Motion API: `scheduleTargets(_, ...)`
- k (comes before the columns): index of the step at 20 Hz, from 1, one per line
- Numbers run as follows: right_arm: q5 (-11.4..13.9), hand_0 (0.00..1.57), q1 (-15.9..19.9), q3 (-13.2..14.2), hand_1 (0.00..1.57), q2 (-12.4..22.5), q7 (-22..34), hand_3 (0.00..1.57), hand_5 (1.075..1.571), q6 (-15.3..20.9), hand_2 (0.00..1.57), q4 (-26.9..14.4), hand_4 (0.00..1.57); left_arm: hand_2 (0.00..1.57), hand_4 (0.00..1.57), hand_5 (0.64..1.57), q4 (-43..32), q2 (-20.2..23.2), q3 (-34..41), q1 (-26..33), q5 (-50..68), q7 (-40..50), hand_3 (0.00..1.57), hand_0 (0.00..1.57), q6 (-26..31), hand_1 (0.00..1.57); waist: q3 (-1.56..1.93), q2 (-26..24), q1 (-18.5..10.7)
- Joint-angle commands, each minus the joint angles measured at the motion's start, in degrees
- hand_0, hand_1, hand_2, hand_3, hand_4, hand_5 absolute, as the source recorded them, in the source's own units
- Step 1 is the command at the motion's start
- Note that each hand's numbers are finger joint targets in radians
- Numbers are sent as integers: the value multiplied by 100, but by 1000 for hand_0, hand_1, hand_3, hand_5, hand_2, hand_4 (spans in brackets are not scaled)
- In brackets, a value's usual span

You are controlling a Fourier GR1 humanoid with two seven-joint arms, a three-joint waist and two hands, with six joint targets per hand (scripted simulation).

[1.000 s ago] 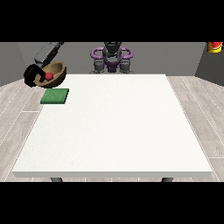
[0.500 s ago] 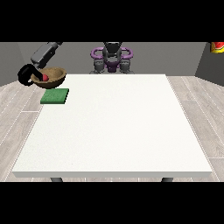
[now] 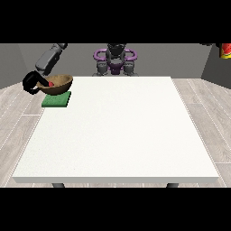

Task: Pick the cup and pour the ball into the bowl, then pick the bowl and place it on the pad

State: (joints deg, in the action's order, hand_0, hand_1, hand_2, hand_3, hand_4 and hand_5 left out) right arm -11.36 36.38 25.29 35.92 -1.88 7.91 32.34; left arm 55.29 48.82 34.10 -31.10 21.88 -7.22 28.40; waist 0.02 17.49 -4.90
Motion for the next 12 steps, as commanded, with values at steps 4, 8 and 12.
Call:
scheduleTargets(4, 344, 0, 21, -419, 0, -16, -46, 0, 1435, -242, 0, -138, 0, 0, 1205, 1568, -23, 16, -6, 15, 7, -150, 0, 0, -56, 0, 0, 55, -63)
scheduleTargets(8, 501, 0, 136, -548, 0, 64, 217, 0, 1407, -309, 0, -498, 0, 0, 1190, 1569, 758, -451, -427, 100, 125, 436, 0, 0, -189, 0, 4, -440, -244)
scheduleTargets(12, 605, 0, 416, -816, 0, 342, 998, 0, 1375, -554, 0, 69, 200, 0, 1190, 1569, 35, -476, -427, 319, -214, 125, 0, 0, -296, 0, -15, -1078, 248)
